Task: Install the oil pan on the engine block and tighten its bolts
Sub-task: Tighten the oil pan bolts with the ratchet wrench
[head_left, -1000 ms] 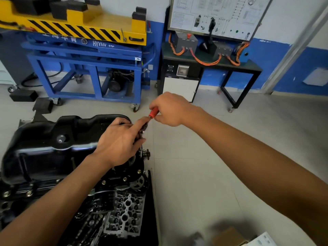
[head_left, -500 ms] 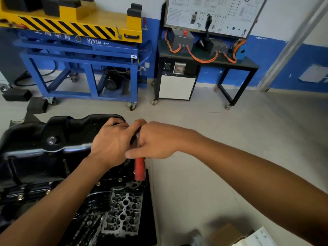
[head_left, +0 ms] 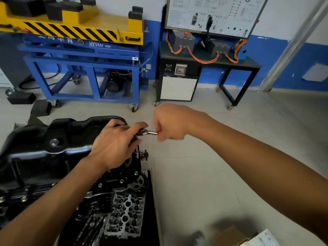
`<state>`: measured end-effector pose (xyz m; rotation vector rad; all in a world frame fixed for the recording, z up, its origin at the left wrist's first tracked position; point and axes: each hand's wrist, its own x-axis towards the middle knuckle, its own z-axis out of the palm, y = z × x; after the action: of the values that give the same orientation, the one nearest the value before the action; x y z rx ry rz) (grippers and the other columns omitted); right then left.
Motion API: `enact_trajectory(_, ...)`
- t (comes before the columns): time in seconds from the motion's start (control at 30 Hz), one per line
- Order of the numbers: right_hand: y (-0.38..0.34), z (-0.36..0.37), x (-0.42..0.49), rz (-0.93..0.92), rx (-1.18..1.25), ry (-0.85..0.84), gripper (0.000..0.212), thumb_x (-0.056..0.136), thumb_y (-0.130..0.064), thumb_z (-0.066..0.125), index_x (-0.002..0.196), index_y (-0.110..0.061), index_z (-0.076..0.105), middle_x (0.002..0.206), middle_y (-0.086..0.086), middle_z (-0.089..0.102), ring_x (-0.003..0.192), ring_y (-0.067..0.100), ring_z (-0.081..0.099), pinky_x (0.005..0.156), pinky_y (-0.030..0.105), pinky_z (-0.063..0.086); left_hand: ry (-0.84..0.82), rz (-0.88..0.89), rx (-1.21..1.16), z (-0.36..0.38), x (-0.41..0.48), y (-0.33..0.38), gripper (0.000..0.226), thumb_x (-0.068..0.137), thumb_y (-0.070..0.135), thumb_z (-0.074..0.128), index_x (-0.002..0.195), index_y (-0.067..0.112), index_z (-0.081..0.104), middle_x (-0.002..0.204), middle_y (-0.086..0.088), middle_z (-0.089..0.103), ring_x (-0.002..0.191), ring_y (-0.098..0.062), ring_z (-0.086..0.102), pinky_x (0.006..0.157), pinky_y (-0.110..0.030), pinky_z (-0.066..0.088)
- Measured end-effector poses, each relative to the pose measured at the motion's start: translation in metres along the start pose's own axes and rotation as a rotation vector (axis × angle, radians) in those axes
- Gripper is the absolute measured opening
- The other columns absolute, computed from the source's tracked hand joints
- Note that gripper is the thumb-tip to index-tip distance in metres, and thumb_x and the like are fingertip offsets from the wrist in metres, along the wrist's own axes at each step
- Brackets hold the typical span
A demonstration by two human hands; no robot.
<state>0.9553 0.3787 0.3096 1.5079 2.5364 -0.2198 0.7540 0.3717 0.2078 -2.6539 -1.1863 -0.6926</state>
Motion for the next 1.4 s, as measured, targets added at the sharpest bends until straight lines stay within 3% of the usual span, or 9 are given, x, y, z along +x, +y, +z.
enact_trajectory(0.13, 0.004, 0.001, 0.016, 0.051, -0.037, 0.214, 0.016, 0.09, -0.025, 0.07, 0.103, -0.016, 0.073, 0.096, 0.006, 0.068, 0.086, 0.024, 0.063, 0.072, 0.042, 0.056, -0.009, -0.008, 0.02, 0.0, 0.0, -0.001, 0.056, 0.087, 0.029, 0.071, 0.135, 0.019, 0.045, 0.072, 0.004, 0.071, 0.077, -0.026, 0.07, 0.094, -0.032, 0.031)
enact_trajectory(0.23, 0.003, 0.009, 0.017, 0.013, -0.055, 0.251, 0.022, 0.094, -0.022, 0.06, 0.112, -0.012, 0.065, 0.097, 0.006, 0.063, 0.09, 0.027, 0.06, 0.075, 0.045, 0.055, -0.002, -0.007, 0.02, 0.001, 0.0, -0.001, 0.06, 0.087, 0.029, 0.071, 0.139, 0.018, 0.042, 0.074, 0.004, 0.072, 0.078, -0.025, 0.07, 0.095, -0.032, 0.031)
enact_trajectory(0.47, 0.001, 0.019, -0.012, 0.006, -0.015, 0.173, 0.033, 0.089, -0.042, 0.065, 0.076, -0.014, 0.057, 0.068, 0.002, 0.051, 0.062, 0.021, 0.054, 0.05, 0.03, 0.038, 0.036, -0.035, 0.072, 0.005, 0.0, 0.003, 0.045, 0.091, 0.036, 0.06, 0.131, 0.019, 0.048, 0.075, 0.004, 0.072, 0.076, -0.022, 0.07, 0.094, -0.033, 0.035)
enact_trajectory(0.63, -0.024, 0.018, -0.026, -0.056, 0.11, 0.063, 0.047, 0.09, -0.045, 0.064, 0.057, -0.013, 0.058, 0.043, -0.002, 0.05, 0.04, 0.009, 0.049, 0.045, 0.027, 0.041, 0.029, -0.028, 0.064, -0.001, 0.001, 0.006, 0.041, 0.092, 0.041, 0.043, 0.127, 0.02, 0.049, 0.071, 0.004, 0.069, 0.073, -0.022, 0.07, 0.091, -0.034, 0.036)
enact_trajectory(0.93, -0.049, 0.025, -0.023, -0.105, 0.353, -0.013, 0.06, 0.092, -0.048, 0.064, 0.047, -0.014, 0.046, 0.041, -0.005, 0.034, 0.039, 0.013, 0.036, 0.044, 0.022, 0.027, 0.007, -0.013, 0.026, -0.005, 0.001, 0.006, 0.043, 0.084, 0.03, 0.042, 0.121, 0.016, 0.059, 0.068, 0.002, 0.068, 0.067, -0.023, 0.068, 0.092, -0.034, 0.035)
enact_trajectory(1.07, -0.032, 0.018, -0.02, -0.083, 0.411, -0.04, 0.041, 0.085, -0.048, 0.073, 0.067, -0.012, 0.073, 0.049, -0.005, 0.049, 0.044, 0.009, 0.04, 0.043, 0.015, 0.032, 0.024, -0.045, 0.015, 0.001, 0.002, 0.003, 0.049, 0.079, 0.018, 0.076, 0.124, 0.015, 0.056, 0.071, 0.002, 0.071, 0.069, -0.026, 0.07, 0.092, -0.032, 0.032)
enact_trajectory(1.2, -0.006, 0.001, -0.014, -0.043, 0.227, -0.106, 0.022, 0.086, -0.042, 0.074, 0.088, -0.021, 0.078, 0.057, -0.009, 0.067, 0.055, 0.002, 0.06, 0.052, 0.014, 0.04, 0.024, -0.026, 0.02, 0.003, 0.001, 0.001, 0.05, 0.088, 0.031, 0.071, 0.133, 0.019, 0.052, 0.077, 0.006, 0.074, 0.074, -0.022, 0.071, 0.094, -0.031, 0.033)
enact_trajectory(1.33, 0.008, -0.002, 0.006, 0.038, 0.025, 0.109, 0.009, 0.088, -0.032, 0.073, 0.094, -0.026, 0.076, 0.085, -0.006, 0.067, 0.075, 0.01, 0.059, 0.055, 0.027, 0.04, 0.007, -0.028, 0.039, 0.001, 0.0, -0.001, 0.052, 0.091, 0.035, 0.065, 0.137, 0.02, 0.047, 0.07, 0.002, 0.07, 0.075, -0.026, 0.068, 0.094, -0.032, 0.033)
enact_trajectory(1.4, 0.006, 0.001, 0.018, 0.073, -0.005, 0.191, 0.012, 0.09, -0.024, 0.069, 0.1, -0.026, 0.075, 0.091, -0.004, 0.066, 0.084, 0.017, 0.061, 0.063, 0.034, 0.05, -0.013, -0.034, 0.035, 0.001, 0.0, 0.0, 0.055, 0.092, 0.036, 0.062, 0.14, 0.02, 0.042, 0.069, 0.003, 0.069, 0.074, -0.025, 0.067, 0.094, -0.032, 0.033)
